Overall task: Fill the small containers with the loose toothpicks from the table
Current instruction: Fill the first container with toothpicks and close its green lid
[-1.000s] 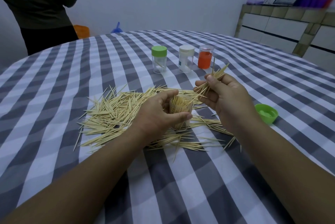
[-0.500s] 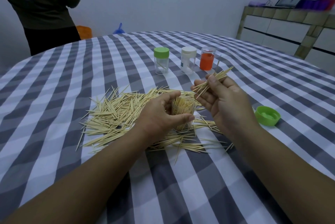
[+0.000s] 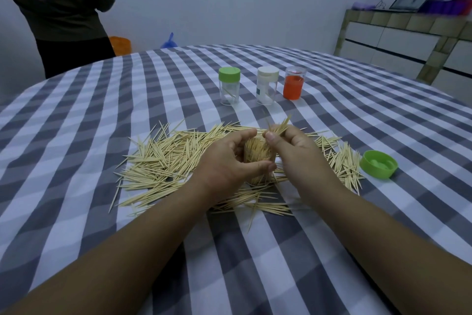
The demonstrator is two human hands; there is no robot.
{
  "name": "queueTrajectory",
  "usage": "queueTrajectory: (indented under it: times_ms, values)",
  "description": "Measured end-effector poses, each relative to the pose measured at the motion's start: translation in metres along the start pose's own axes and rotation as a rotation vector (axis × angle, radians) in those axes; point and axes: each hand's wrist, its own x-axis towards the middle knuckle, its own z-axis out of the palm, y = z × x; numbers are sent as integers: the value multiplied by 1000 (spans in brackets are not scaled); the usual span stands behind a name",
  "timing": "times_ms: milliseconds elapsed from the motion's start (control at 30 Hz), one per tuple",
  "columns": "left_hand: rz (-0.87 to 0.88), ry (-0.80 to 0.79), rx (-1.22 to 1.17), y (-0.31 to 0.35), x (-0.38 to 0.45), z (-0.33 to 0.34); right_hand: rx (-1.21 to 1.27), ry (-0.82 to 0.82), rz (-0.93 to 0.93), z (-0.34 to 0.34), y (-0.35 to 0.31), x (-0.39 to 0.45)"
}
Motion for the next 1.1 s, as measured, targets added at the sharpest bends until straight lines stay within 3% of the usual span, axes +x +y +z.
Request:
queueTrajectory:
  times_ms: [167, 567, 733, 967, 1100]
  values:
    - [1, -2, -3, 0, 0, -1, -70, -55, -17, -9, -4, 0]
    - [7, -1, 32, -1, 0, -1, -105, 77, -325, -7, -4, -5]
    - [-4, 3, 13, -1, 1, -1, -251, 77, -279, -6, -2, -2]
    - [1, 15, 17, -4, 3, 0, -46, -71, -143, -7, -9, -5]
    - [-14, 7, 19, -2, 2, -1, -173, -34, -103, -22, -8, 3]
